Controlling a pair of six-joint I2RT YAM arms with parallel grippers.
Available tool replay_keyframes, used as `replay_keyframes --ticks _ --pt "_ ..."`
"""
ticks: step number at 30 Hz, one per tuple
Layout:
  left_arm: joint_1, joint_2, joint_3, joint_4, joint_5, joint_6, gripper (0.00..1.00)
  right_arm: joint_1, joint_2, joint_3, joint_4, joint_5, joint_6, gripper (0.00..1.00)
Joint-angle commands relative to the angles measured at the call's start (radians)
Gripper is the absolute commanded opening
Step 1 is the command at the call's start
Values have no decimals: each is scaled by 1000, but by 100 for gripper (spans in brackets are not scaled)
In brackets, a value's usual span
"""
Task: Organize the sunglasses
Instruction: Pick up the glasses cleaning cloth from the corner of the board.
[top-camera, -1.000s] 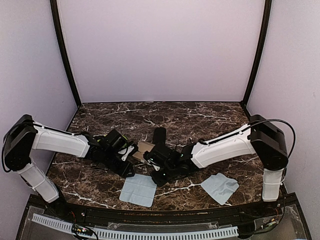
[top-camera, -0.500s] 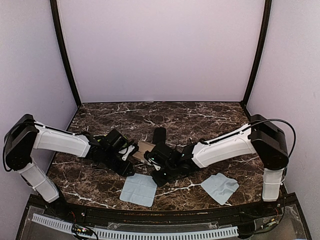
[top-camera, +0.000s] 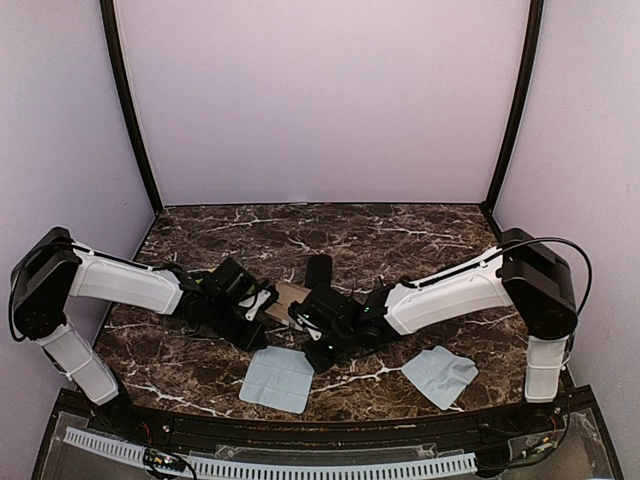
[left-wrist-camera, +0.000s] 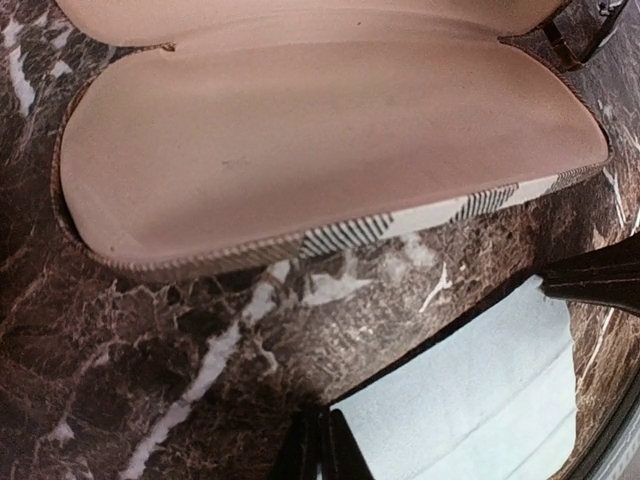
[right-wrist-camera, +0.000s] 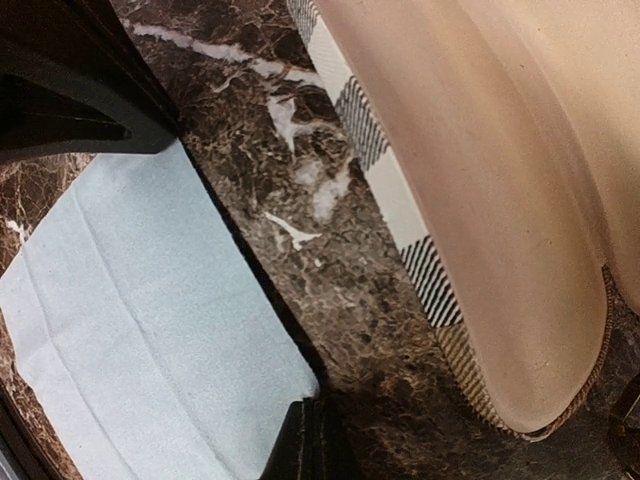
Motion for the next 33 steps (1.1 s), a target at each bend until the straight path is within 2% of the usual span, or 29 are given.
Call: replay_keyframes --ticks 1,9,19,25,33 --pt "-6 -18 -20 -2 -11 -2 2 -15 -26 -28 -9 -10 -7 0" --pt "-55 -42 -37 67 -17 -58 0 -47 -63 -56 -10 -5 -19 0" --pt "-90 -35 -17 109 -89 -101 0 -81 -113 -99 -58 18 -95 0" --pt "-89 -38 11 129 -160 -71 0 -83 -112 -85 -60 2 -121 0" --pt "-89 -24 34 148 -158 -24 0 -80 -119 -86 -35 -21 -114 0"
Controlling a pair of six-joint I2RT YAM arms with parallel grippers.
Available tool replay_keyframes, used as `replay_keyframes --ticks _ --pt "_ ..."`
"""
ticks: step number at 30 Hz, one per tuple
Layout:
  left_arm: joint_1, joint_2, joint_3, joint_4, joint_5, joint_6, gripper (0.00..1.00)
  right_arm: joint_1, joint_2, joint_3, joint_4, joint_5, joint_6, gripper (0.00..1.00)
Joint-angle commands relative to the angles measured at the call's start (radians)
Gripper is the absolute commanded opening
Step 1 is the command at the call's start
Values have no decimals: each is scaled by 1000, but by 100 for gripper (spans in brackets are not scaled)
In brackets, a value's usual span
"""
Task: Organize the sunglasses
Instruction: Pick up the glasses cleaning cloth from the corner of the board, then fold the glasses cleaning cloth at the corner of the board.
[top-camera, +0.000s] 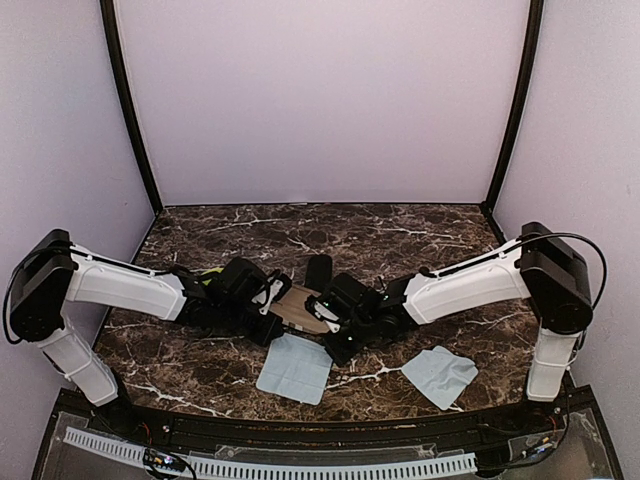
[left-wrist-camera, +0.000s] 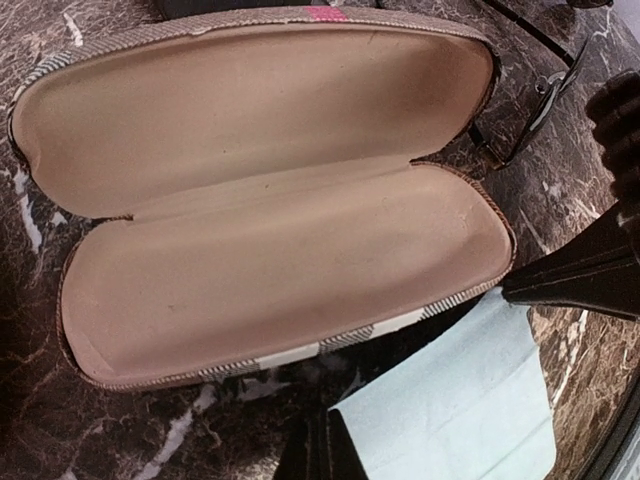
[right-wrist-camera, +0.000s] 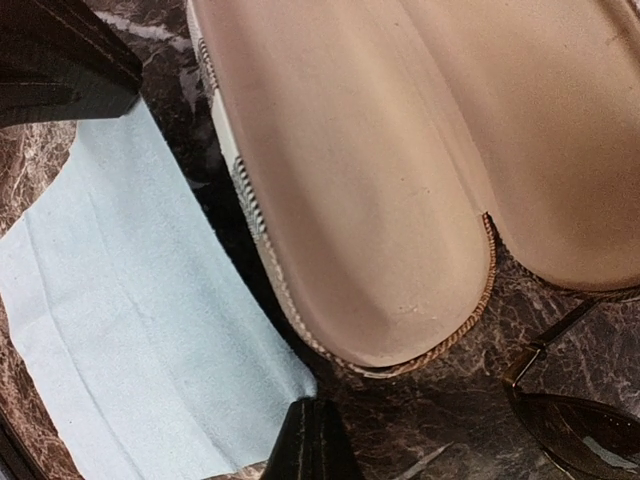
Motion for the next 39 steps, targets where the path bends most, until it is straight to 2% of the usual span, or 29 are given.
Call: replay_keyframes --ticks 1,12,39 --pt "1 -16 9 12 -22 41 0 -7 -36 -1 -1 -6 -6 0" --pt "-16 -49 -37 13 -6 44 0 7 -65 -17 18 -4 0 0" --pt "-122 -164 -146 -40 -91 -11 0 119 -111 -92 101 8 64 0"
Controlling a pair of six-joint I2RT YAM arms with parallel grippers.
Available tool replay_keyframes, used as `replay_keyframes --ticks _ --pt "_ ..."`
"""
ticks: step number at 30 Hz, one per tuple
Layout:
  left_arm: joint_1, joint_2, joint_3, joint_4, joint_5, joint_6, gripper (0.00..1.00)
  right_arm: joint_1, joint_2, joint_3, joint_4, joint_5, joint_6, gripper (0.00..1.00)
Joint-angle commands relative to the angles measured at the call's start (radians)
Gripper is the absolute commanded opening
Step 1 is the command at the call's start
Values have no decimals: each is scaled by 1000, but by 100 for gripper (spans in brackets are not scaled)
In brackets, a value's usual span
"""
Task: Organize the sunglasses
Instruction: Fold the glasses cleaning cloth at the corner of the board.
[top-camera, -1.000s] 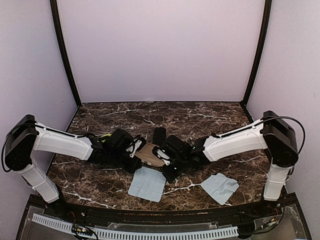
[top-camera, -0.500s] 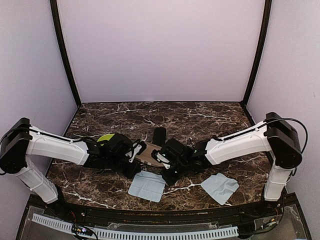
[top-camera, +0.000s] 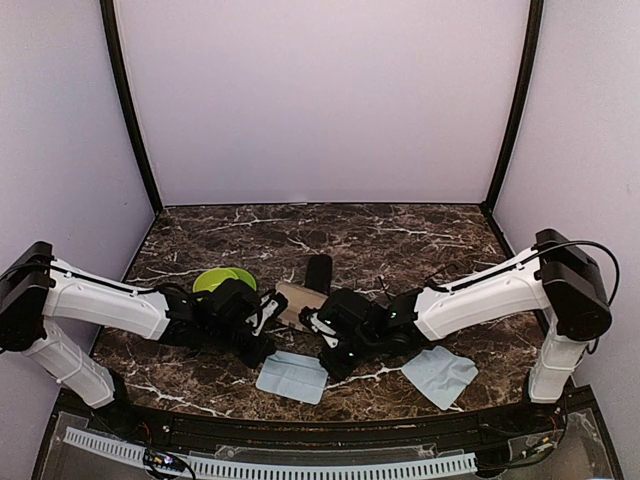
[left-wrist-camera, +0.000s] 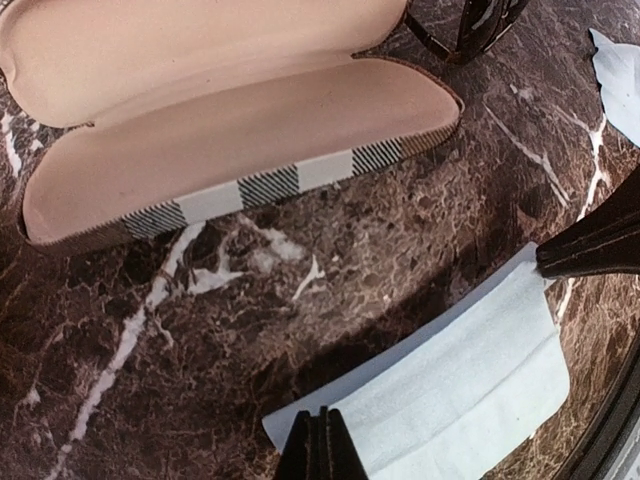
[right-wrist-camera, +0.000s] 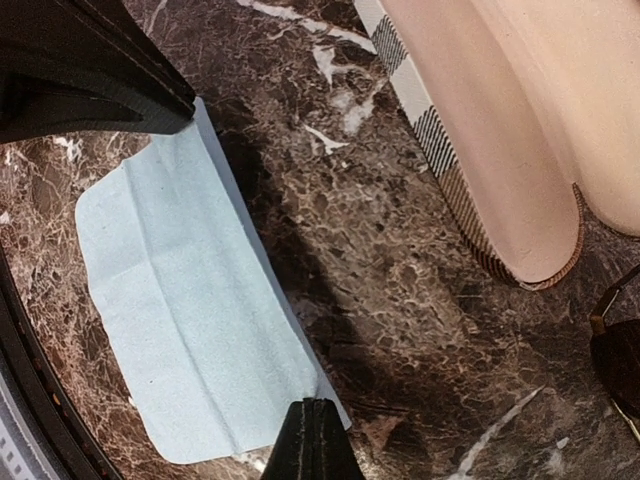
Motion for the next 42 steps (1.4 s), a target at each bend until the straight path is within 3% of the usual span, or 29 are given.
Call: replay_keyframes --ticks 1,42 --pt "-17 -44 -30 -27 -17 -24 0 21 -34 -20 43 8 25 0" --pt "-99 -75 -75 -54 -44 -93 0 88 -45 -73 105 -45 72 0"
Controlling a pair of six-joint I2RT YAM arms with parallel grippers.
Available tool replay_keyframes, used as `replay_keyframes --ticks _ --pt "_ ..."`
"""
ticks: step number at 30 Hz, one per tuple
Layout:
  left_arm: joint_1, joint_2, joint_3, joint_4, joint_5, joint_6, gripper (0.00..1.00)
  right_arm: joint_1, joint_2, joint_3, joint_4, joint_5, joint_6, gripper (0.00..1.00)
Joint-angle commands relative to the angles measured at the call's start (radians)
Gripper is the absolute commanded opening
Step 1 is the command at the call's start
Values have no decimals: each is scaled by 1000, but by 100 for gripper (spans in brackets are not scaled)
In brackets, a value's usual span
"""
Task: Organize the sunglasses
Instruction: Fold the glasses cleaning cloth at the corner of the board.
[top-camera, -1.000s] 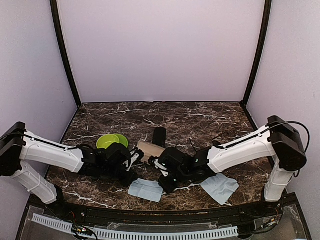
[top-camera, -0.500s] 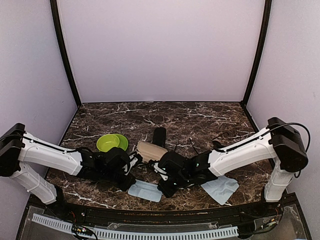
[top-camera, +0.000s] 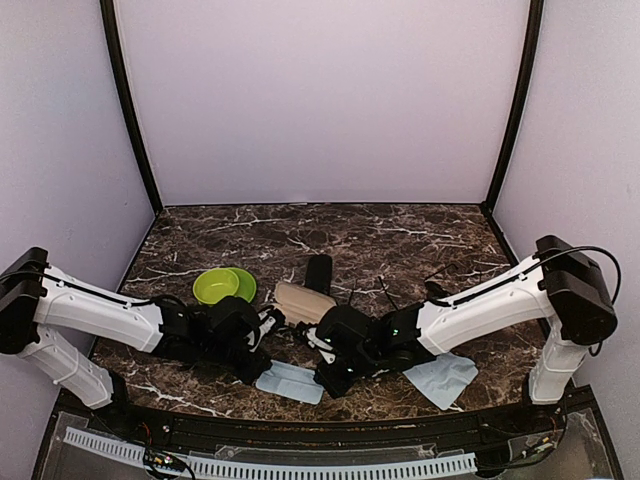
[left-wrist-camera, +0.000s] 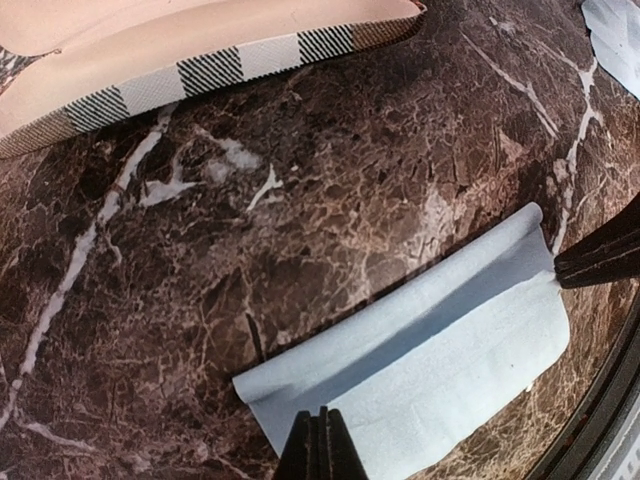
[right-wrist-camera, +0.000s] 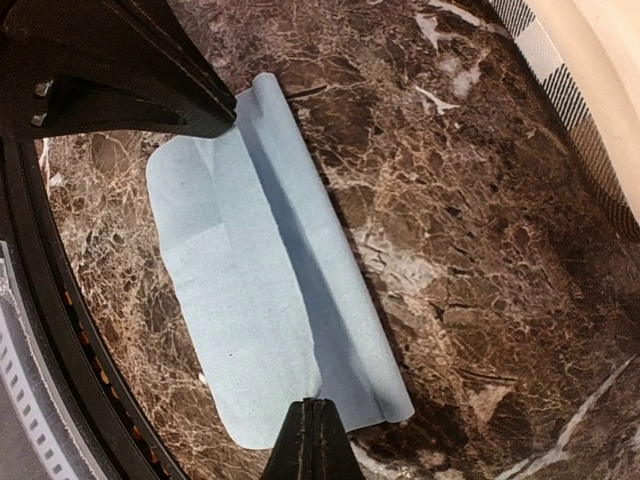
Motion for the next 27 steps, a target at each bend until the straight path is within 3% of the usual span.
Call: replay_keyframes --ticks 1,27 --pt "-9 -32 -16 -16 -12 -16 0 14 -33 -20 35 -4 11 0" --pt "-17 -34 -14 -36 -20 -19 0 32 -27 -26 47 -35 3 0"
